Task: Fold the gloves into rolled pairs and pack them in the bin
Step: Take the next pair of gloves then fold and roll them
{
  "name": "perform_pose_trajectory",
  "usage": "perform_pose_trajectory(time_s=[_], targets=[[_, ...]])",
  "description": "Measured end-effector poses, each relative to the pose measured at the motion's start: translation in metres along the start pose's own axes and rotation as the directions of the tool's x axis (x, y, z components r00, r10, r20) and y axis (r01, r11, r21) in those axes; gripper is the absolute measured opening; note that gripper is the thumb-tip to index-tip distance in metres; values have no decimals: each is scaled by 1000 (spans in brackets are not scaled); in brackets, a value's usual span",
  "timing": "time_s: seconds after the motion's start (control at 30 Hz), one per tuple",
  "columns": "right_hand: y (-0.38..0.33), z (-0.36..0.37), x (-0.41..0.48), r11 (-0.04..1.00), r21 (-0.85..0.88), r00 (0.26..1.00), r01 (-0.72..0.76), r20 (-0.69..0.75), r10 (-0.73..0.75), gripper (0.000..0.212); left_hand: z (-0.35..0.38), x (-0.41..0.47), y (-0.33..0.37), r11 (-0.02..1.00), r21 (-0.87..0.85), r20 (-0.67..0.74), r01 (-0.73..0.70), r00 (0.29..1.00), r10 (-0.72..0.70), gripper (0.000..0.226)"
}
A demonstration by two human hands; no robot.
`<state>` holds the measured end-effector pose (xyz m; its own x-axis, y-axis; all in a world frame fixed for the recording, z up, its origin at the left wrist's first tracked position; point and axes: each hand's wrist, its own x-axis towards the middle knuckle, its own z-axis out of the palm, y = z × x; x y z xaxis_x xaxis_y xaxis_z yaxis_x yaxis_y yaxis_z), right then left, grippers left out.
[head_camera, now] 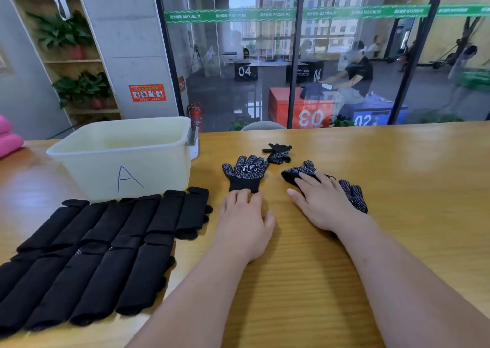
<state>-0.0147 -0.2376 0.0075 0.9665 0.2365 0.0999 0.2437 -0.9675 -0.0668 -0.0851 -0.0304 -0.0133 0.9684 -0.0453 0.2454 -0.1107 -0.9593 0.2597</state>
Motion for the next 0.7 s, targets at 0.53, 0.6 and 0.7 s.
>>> perform_pose_trajectory(time_s=[0.53,0.6,0.7], targets=[[-26,-40,-60,704,651,957,285,-240,-164,11,-12,0,-3,983,-171,-189,62,977,-94,43],[-20,-39,-55,642,726,963,247,-257,-80,14,-14,0,-5,976,-214,-229,34,970,-84,40],[-3,-31,-40,740,660,940,128,-318,121,13,-19,-6,-5,919,-364,-265,-153,963,55,26]])
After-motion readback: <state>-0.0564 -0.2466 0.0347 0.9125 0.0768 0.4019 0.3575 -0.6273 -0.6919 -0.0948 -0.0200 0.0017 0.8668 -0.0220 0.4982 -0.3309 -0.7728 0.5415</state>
